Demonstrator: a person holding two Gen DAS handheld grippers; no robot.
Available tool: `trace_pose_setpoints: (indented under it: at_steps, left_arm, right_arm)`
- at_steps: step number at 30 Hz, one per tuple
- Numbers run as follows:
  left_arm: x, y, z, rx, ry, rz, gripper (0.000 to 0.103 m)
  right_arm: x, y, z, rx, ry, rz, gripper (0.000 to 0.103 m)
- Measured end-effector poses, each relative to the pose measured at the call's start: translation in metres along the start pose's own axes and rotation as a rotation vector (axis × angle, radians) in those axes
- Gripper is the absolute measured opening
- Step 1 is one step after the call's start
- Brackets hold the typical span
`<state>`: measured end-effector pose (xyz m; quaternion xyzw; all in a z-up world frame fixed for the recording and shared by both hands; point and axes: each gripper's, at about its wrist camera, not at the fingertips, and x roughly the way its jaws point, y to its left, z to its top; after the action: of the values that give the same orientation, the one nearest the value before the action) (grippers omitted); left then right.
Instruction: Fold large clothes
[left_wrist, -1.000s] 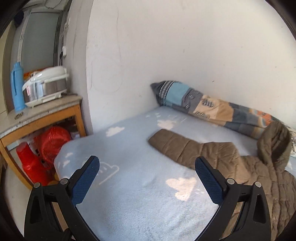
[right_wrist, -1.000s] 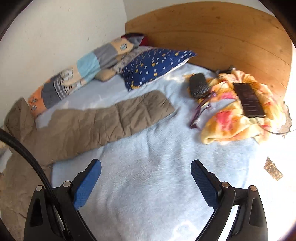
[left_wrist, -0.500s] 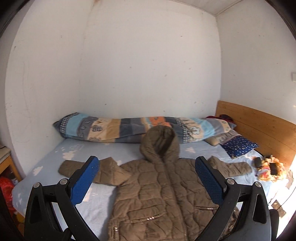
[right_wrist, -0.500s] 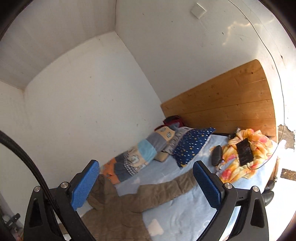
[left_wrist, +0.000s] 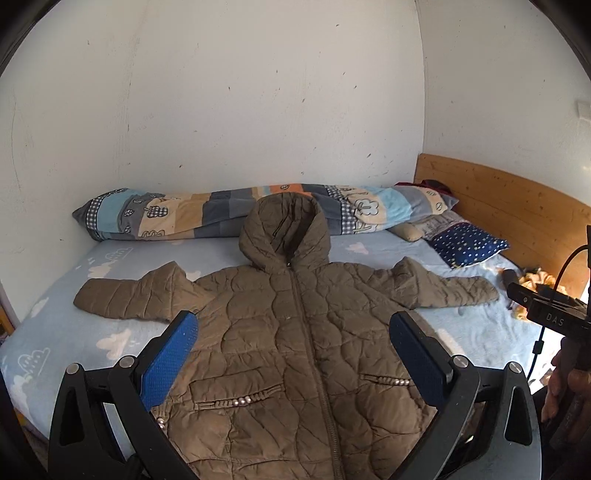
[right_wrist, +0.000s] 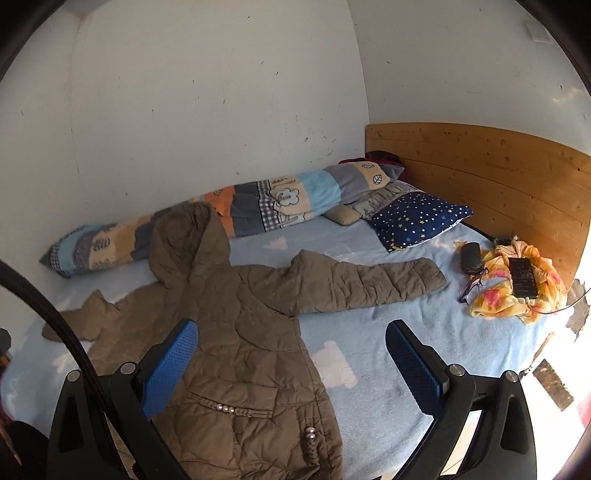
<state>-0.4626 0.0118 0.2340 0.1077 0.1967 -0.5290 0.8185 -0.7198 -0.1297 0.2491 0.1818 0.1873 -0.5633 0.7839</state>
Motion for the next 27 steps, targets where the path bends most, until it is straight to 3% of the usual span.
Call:
trace_pose_setpoints:
  at_steps: [5, 9, 12, 18, 27]
  left_arm:
    - [0.059, 0.003, -0.036, -0.008, 0.025, 0.065, 0.103]
    - [0.102, 0.009, -0.068, -0.058, 0.175, 0.051, 0.103]
    - [0.112, 0.012, -0.074, -0.101, 0.205, 0.037, 0.103]
    - [0.117, 0.023, -0.079, -0.116, 0.256, 0.044, 0.103]
    - [0.114, 0.024, -0.078, -0.107, 0.26, 0.045, 0.103]
  right_arm:
    - [0.071, 0.008, -0.026, -0.091, 0.127, -0.095, 0.103]
    - [0.104, 0.025, -0.046, -0.115, 0.244, -0.092, 0.102]
    - [0.108, 0.038, -0.051, -0.215, 0.221, -0.138, 0.102]
    - [0.117, 0.041, -0.061, -0.217, 0.267, -0.148, 0.102]
    - [0.117, 0.053, -0.062, -0.251, 0.265, -0.138, 0.102]
